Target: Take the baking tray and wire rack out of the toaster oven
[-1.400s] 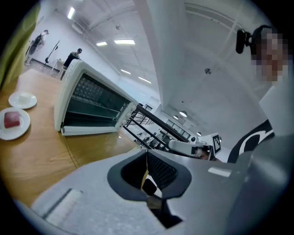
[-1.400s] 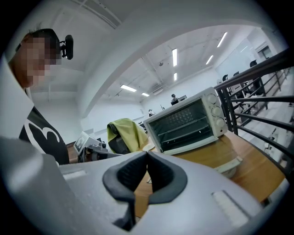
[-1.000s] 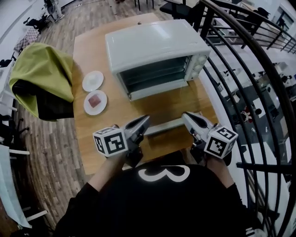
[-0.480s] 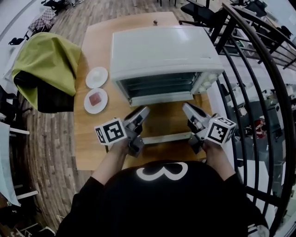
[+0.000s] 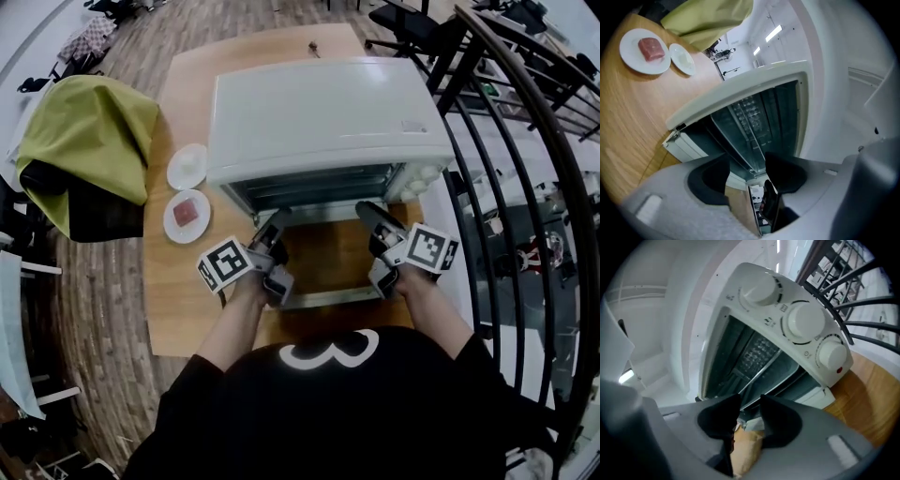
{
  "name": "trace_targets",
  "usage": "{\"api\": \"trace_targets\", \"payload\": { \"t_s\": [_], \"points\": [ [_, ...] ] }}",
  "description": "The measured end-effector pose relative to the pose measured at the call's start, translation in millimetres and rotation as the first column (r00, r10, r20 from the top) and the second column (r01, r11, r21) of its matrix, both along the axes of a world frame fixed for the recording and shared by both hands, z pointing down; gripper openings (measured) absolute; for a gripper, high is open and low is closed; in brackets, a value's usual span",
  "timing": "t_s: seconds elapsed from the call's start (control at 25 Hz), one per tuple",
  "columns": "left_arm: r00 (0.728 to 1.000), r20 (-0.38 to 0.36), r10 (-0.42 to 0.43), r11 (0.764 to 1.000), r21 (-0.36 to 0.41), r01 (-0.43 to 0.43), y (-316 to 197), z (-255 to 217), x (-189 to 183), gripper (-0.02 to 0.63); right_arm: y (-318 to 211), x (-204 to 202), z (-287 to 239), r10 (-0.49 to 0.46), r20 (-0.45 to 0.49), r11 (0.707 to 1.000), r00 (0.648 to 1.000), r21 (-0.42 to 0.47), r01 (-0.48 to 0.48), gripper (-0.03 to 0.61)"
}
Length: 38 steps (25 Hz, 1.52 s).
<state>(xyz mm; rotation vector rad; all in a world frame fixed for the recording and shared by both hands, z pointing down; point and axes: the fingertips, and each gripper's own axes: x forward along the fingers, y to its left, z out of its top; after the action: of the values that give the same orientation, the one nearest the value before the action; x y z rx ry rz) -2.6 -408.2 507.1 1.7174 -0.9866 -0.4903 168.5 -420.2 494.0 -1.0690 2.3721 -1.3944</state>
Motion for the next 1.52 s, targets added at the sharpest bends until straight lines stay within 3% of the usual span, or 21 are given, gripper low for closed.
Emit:
{"api": "trace_targets", "payload": {
  "t_s": [0.24,0.36,0.6,1.0,1.16,1.52],
  "points": [
    [0.993,-0.031,-0.113,0.993,-0.038,0.112,-24.6,19.3,-9.6,0.227,-35.4,27.5,35.6,0.208,0.073,0.973,0.975,-0.116,-0.199,0.137],
    [0.989,-0.03,-0.148,0.988,-0.041,0.147,-33.8,26.0,-12.6,0.227,-48.4,33.6,40.4,0.268,0.122,0.957,0.956,-0.143,-0.251,0.149],
    [0.974,-0.039,-0.222,0.973,-0.075,0.219,-47.6,37.2,-22.7,0.227,-67.8,32.2,48.9,0.334,0.129,0.935,0.934,-0.171,-0.311,0.153],
    [0.947,-0.117,-0.299,0.948,-0.151,0.28,-66.5,48.1,-30.6,0.19,-86.2,31.5,53.4,0.382,0.151,0.915,0.912,-0.2,-0.35,0.13],
    [0.949,-0.106,-0.298,0.947,-0.155,0.281,-66.6,48.2,-33.3,0.116,-84.5,31.7,57.3,0.39,0.151,0.909,0.908,-0.223,-0.353,0.091],
    [0.951,-0.076,-0.301,0.945,-0.159,0.286,-64.8,46.1,-31.4,0.083,-79.9,34.1,58.3,0.381,0.157,0.91,0.911,-0.241,-0.339,0.087]
  ]
}}
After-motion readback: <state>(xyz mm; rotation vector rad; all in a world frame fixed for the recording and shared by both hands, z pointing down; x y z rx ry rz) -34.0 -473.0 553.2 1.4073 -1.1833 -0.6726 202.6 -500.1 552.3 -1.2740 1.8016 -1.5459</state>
